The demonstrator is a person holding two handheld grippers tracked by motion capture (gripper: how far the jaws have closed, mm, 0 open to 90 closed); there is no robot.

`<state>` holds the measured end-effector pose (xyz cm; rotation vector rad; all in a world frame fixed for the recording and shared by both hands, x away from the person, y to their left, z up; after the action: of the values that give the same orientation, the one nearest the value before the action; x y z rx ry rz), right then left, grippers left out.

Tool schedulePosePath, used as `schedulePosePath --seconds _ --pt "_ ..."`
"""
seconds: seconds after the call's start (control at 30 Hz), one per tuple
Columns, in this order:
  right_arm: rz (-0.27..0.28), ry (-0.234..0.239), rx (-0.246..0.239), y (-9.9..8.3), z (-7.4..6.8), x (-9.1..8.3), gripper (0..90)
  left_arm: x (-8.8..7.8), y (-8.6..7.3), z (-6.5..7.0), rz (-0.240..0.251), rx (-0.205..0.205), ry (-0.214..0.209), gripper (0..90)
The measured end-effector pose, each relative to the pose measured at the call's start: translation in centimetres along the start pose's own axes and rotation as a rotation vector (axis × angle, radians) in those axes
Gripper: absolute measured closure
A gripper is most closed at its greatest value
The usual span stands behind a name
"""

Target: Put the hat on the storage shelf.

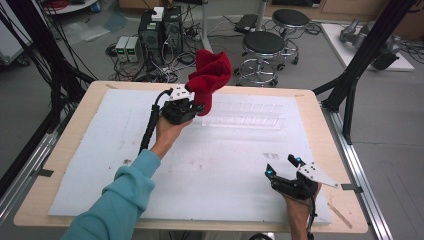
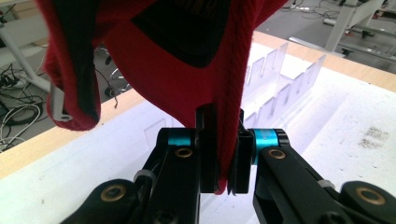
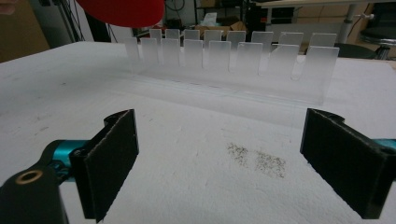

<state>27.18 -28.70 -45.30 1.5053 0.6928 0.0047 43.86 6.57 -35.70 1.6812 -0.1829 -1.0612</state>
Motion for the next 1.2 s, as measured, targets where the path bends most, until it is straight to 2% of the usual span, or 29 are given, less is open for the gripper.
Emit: schedulePosePath --seconds 0.13,0.33,0.47,0.53,0.77,0.9,1.03,1.2 --pt "-0.003 -0.014 0.002 0.0 0.0 0.0 10.4 0.4 -0.1 0.1 -0.007 -0.004 0.001 85.1" --pt "-0.002 -0.010 0.017 -0.1 0.0 0.0 10.4 1.2 -0.4 0.8 -0.027 -0.009 0.013 85.1" --pt "0.012 -0.008 -0.003 -0.1 0.0 -0.1 10.4 1.7 -1.0 1.0 -0.039 -0.023 0.027 85.1" --pt "0.011 -0.007 0.004 -0.1 -0.1 -0.1 10.4 1.9 -1.2 1.0 -0.044 -0.031 0.027 85.1" --pt "0.011 -0.008 -0.008 -0.1 -0.1 -0.1 10.4 2.5 -1.5 1.4 -0.056 -0.010 0.042 85.1" --pt "0.019 -0.017 -0.005 -0.2 -0.1 -0.2 10.4 3.2 -2.6 1.4 -0.065 -0.026 0.038 85.1" --pt "0.027 -0.019 -0.004 -0.2 -0.1 -0.2 10.4 3.3 -3.2 1.7 -0.063 0.003 0.044 85.0" --pt "0.032 -0.018 0.005 -0.3 -0.1 -0.3 10.5 3.2 -3.2 1.6 -0.068 -0.012 0.039 84.6"
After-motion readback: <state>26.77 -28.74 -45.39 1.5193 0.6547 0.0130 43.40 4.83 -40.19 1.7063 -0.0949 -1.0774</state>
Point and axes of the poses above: each handheld gripper's, and its own axes: x roughly forward along the jaws, y roughly out of its top, z roughly to its right, the point moved 2 cm from there along x, roughly forward along the jaws, and after that the axes turned 11 degrees about -z, right-handed, at the moved point
